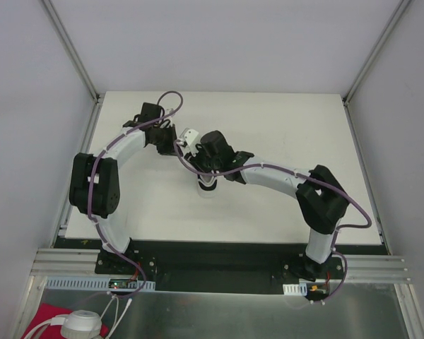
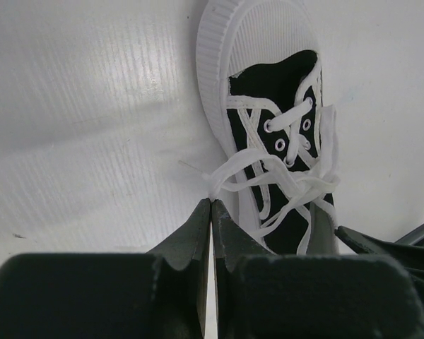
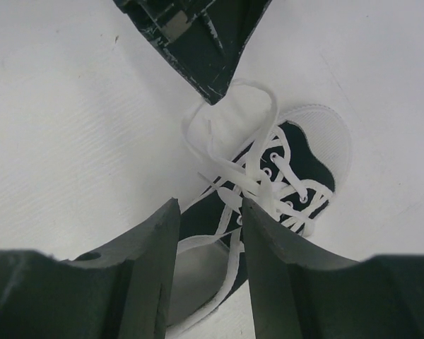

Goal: Tie the shoes
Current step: Tie the shoelace on the shoe.

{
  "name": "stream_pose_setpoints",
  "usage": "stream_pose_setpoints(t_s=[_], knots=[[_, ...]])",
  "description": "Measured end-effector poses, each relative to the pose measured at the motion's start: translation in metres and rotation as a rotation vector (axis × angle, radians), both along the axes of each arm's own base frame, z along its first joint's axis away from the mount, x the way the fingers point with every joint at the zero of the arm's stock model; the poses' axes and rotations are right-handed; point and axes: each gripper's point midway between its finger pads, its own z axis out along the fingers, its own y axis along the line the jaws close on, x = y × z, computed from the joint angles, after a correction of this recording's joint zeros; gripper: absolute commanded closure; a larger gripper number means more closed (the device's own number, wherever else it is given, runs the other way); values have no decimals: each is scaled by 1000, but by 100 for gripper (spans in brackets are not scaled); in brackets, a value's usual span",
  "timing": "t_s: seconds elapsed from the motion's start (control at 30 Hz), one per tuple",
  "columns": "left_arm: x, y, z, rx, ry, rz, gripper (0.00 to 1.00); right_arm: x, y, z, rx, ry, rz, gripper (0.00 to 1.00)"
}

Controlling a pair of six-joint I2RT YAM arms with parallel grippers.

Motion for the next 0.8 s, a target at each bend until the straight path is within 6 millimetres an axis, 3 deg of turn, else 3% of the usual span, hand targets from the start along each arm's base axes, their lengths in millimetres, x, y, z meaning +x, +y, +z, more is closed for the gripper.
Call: stream_pose_setpoints(t_s=[0.47, 0.57, 0.67, 0.8], knots=[[5, -2, 5, -9, -12, -3, 100, 8, 0, -26, -99, -7, -28, 57], [5, -2, 3, -8, -6, -3, 100, 10, 2, -29, -113, -17, -33, 62], [4, -2, 1, -7, -2, -3, 100, 10, 1, -33, -132, -25, -34, 76], [4, -2, 1, -8, -1, -2, 100, 11, 0, -36, -147, -34, -42, 82]])
